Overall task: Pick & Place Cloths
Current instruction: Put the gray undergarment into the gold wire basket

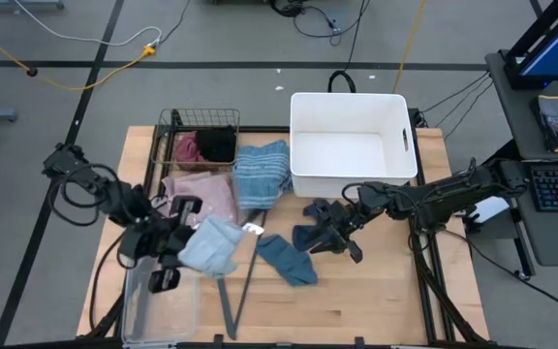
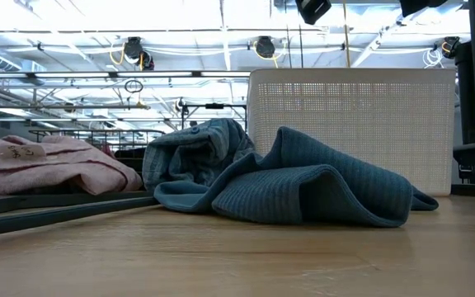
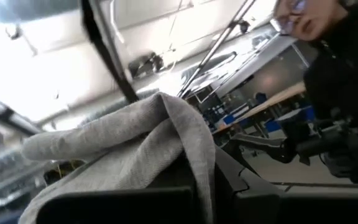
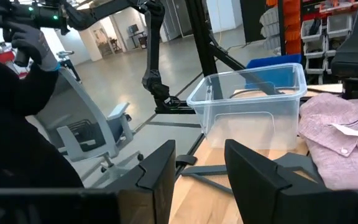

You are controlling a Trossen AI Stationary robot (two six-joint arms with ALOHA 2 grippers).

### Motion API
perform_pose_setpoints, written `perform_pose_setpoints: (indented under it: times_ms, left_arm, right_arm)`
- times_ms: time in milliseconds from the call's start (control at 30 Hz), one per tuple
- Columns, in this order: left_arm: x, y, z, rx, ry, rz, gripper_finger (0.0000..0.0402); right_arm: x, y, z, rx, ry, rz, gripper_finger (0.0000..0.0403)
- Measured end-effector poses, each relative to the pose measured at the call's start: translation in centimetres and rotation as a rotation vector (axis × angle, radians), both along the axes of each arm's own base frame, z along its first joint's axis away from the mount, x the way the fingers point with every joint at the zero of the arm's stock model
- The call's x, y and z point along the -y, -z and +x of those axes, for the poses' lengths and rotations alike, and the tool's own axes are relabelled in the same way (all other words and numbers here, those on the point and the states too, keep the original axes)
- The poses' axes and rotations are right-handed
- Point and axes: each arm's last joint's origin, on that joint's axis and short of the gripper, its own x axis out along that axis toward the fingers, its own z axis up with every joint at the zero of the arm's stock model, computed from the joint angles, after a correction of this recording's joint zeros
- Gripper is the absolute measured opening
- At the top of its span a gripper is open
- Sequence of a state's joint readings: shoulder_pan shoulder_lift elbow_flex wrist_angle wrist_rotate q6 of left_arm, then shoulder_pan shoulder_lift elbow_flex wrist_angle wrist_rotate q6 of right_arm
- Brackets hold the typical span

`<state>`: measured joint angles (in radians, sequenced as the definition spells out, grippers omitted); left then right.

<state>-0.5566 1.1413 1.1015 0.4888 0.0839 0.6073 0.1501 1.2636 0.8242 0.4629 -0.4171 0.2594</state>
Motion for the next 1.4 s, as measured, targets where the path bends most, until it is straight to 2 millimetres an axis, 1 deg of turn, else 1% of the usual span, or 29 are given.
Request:
perform_pose_setpoints:
  times_ms: [67,300,400,433,500,600,667,733,900,1033,1133,1233,1400]
  left_arm:
    - [0.2,0.0,-0.1,0.017,-0.001,0.022,0.0008]
    - [0.2,0.0,-0.1,0.013,0.001,0.014,0.0008]
    - [0.0,0.0,0.0,-0.021,-0.069,-0.039,0.0006]
    - [-0.2,0.0,0.1,-0.052,-0.131,-0.092,0.0006]
    - [-0.9,0.0,0.4,-0.136,-0.308,-0.267,0.0006]
    - [-2.4,0.5,0.7,-0.249,-0.656,-0.565,0.001]
    - [-3.2,1.1,0.8,-0.295,-0.849,-0.674,0.0008]
    - [-3.8,1.5,1.0,-0.308,-0.962,-0.739,0.0006]
    - [-6.0,1.2,0.7,-0.261,-1.123,-0.876,0.0011]
    - [-7.9,1.2,0.7,-0.218,-1.319,-0.941,0.0006]
    - [-9.5,1.2,0.8,-0.192,-1.448,-0.938,0.0009]
    - [-11.0,1.3,1.1,-0.182,-1.543,-0.899,0.0008]
    - [-13.6,1.9,1.5,-0.211,-1.727,-0.774,0.0008]
  right_arm:
    - [0.0,0.0,0.0,0.005,-0.001,-0.008,0.013]
    - [0.0,0.0,0.0,0.006,-0.001,-0.009,0.013]
    - [0.0,0.0,0.0,0.006,-0.001,-0.009,0.013]
    - [0.0,0.0,0.0,0.006,-0.001,-0.009,0.013]
    - [0.0,0.0,0.0,0.006,-0.001,-0.009,0.013]
    - [0.0,0.0,0.0,0.006,0.0,-0.009,0.013]
    - [0.0,0.0,0.0,0.009,-0.001,-0.009,0.013]
    - [0.0,0.0,0.0,0.009,-0.001,-0.009,0.013]
    - [0.0,0.0,0.0,0.009,0.0,-0.009,0.013]
    - [0.0,0.0,0.0,0.01,0.0,-0.009,0.013]
    - [0.0,0.0,0.0,0.009,0.0,-0.009,0.013]
    - [0.0,0.0,0.0,0.009,0.0,-0.008,0.013]
    - [0.0,0.0,0.0,0.009,0.0,-0.008,0.013]
